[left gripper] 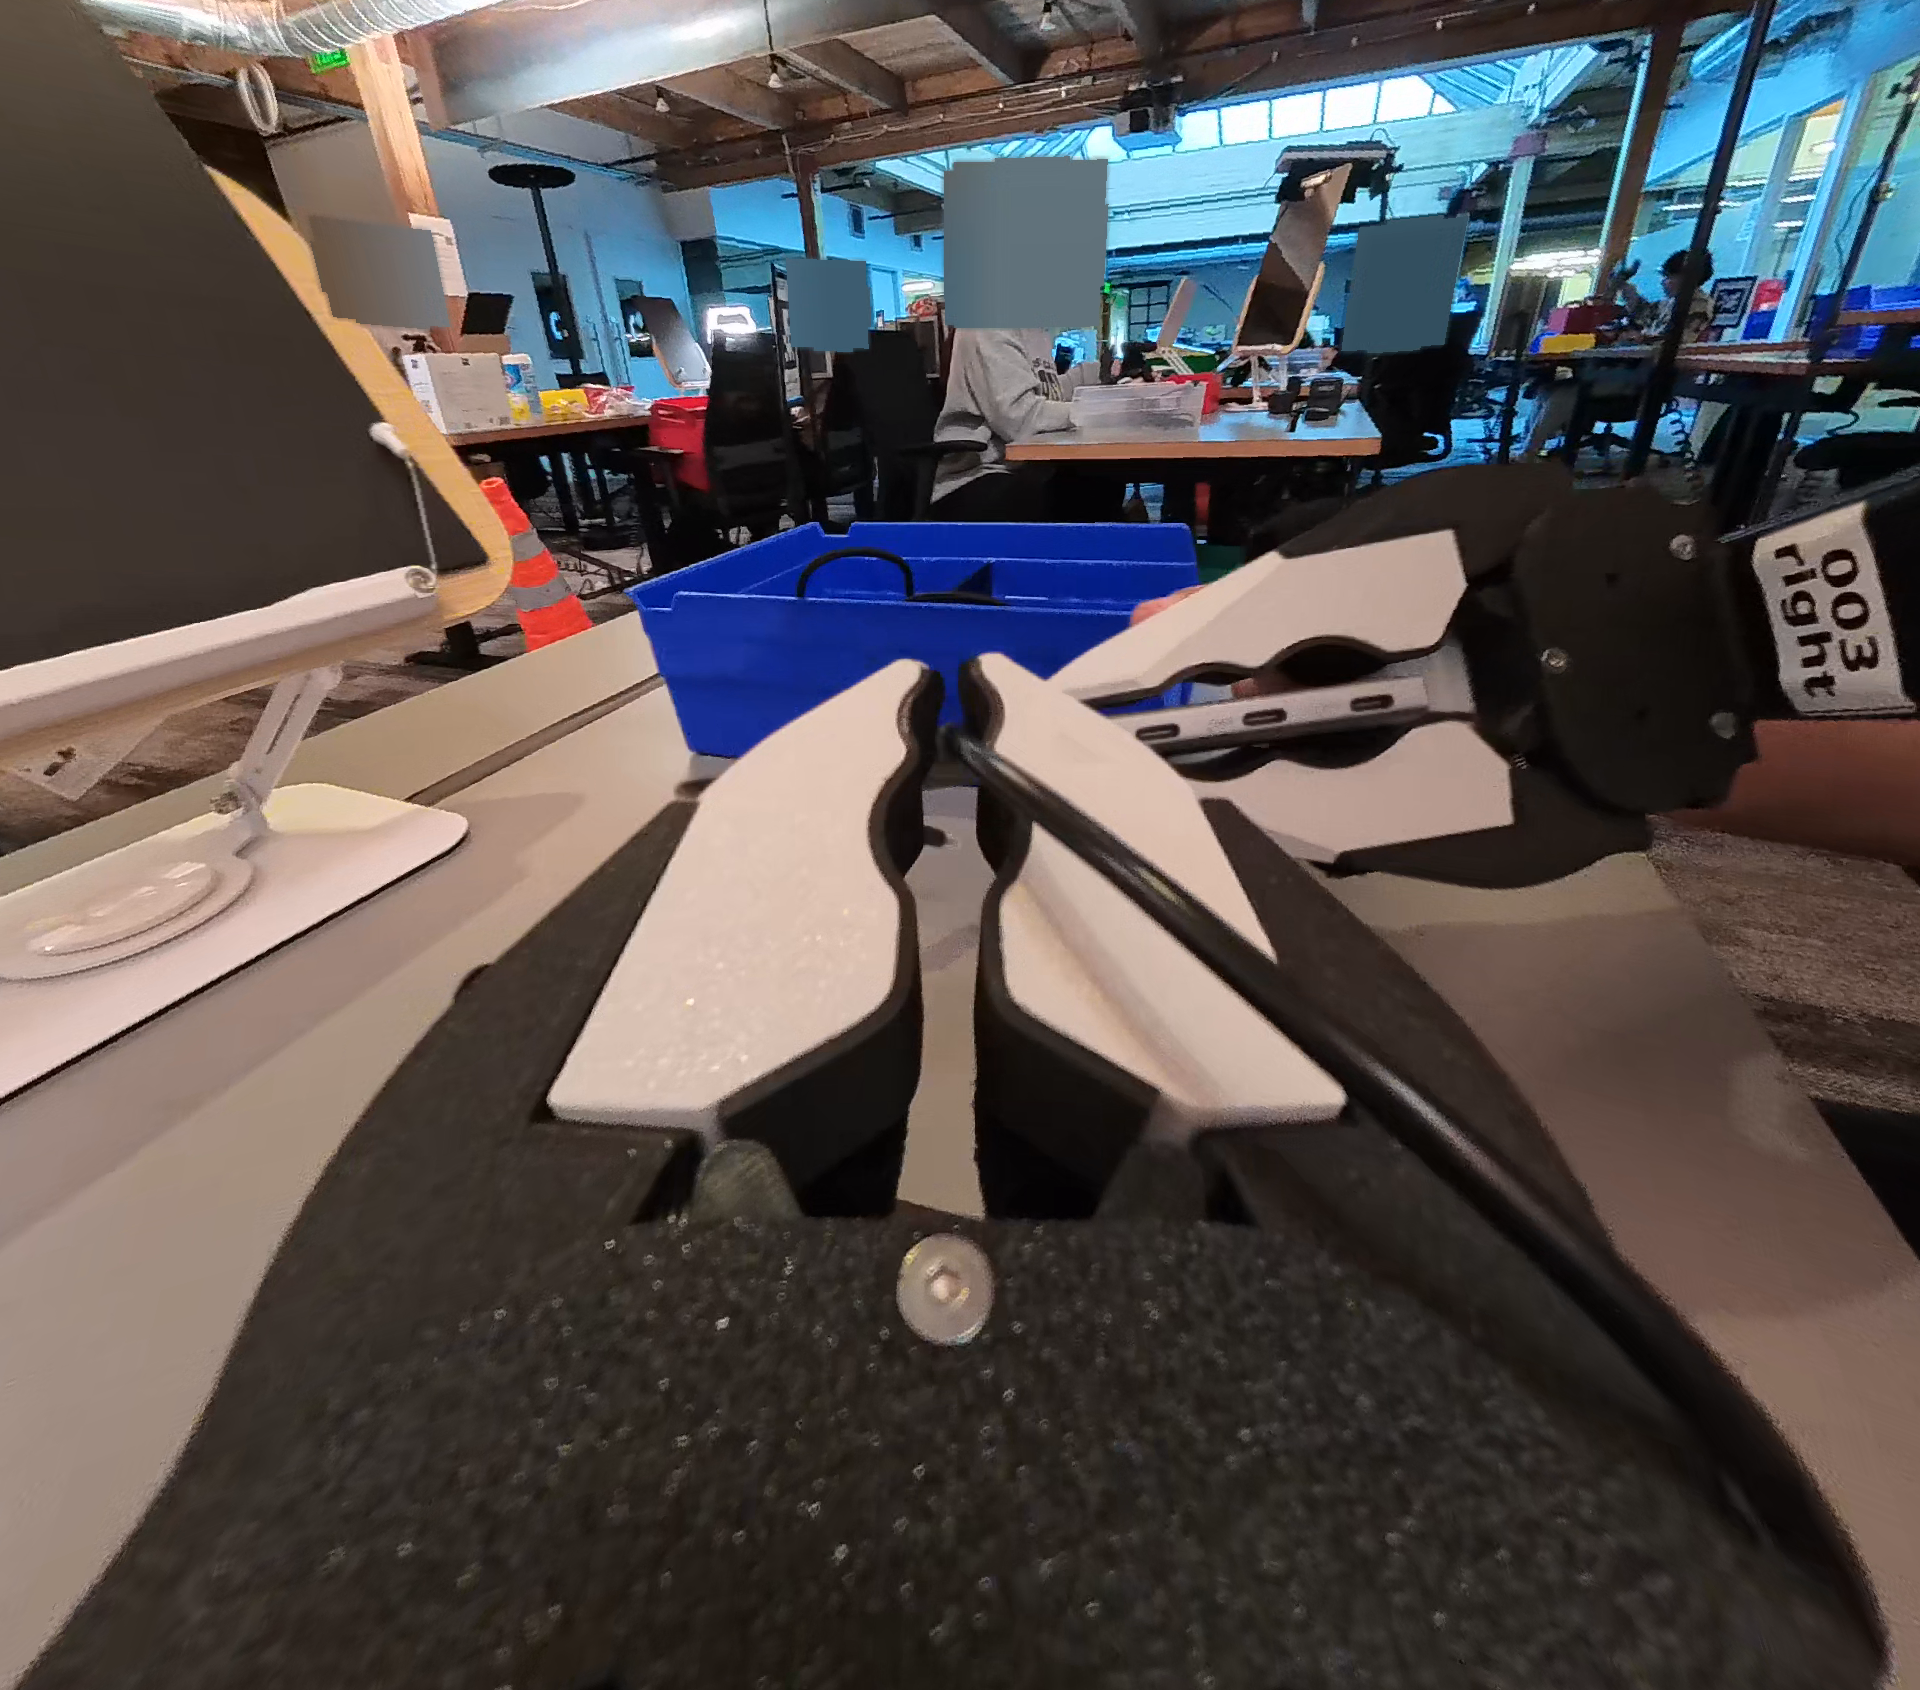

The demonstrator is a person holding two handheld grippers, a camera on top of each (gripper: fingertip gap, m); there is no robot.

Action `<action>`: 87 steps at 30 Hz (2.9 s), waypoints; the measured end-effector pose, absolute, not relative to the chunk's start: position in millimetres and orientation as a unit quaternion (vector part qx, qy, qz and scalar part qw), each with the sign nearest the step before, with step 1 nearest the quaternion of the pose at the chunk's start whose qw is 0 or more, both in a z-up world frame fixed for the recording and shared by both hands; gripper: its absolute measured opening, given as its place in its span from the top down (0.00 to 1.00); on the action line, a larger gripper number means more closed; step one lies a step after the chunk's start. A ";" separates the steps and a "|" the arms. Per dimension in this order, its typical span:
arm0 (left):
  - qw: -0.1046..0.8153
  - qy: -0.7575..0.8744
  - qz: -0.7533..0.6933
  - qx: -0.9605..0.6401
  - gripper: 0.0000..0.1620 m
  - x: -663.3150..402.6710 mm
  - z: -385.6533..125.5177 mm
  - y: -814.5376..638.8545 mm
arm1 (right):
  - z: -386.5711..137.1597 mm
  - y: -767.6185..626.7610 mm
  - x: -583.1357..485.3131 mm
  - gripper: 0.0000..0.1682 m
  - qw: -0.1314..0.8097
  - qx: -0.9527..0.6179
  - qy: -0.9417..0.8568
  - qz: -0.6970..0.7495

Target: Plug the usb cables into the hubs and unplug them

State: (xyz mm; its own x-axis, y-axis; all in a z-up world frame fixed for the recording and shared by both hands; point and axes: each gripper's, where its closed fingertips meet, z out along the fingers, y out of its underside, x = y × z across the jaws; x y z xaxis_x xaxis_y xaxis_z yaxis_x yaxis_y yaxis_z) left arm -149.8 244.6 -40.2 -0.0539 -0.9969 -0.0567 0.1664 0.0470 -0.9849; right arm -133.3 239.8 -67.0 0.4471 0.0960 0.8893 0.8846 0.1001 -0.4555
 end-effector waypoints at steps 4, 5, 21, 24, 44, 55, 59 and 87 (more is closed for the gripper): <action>0.509 0.492 -0.568 -0.420 0.97 -147.1 -43.4 231.0 | -69.4 241.9 -131.7 0.95 0.617 -0.588 -0.418 -0.315; 0.505 0.490 -0.574 -0.419 0.97 -146.8 -43.8 229.8 | -68.5 241.8 -131.1 0.95 0.619 -0.584 -0.417 -0.319; 0.505 0.521 -0.546 -0.419 0.86 -143.9 -54.2 234.2 | -69.0 237.7 -121.2 0.95 0.607 -0.574 -0.427 -0.346; 0.494 0.538 -0.542 -0.416 0.91 -142.3 -58.2 228.6 | -70.6 238.1 -120.7 0.95 0.606 -0.571 -0.429 -0.350; 0.501 0.555 -0.502 -0.436 0.91 -138.1 -68.7 230.2 | -76.9 237.9 -117.3 0.95 0.603 -0.560 -0.451 -0.346; 0.501 0.548 -0.513 -0.431 0.93 -138.8 -67.4 225.0 | -77.4 235.9 -118.8 0.96 0.601 -0.558 -0.455 -0.347; 0.500 0.555 -0.503 -0.435 0.93 -136.9 -73.0 223.0 | -84.1 234.7 -118.3 0.95 0.593 -0.563 -0.466 -0.338; 0.485 0.399 -0.382 -0.678 0.88 -287.6 -84.4 255.9 | -89.4 353.3 -131.7 0.95 0.697 -0.555 -0.400 -0.215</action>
State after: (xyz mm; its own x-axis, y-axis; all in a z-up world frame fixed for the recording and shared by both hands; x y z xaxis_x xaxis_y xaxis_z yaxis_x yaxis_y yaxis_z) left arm -287.6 255.9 -84.4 0.3899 -0.9114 0.1313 -0.1694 -0.2112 -0.9627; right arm -131.7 353.3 -89.4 0.5874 0.1444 0.7963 0.7434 0.2928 -0.6014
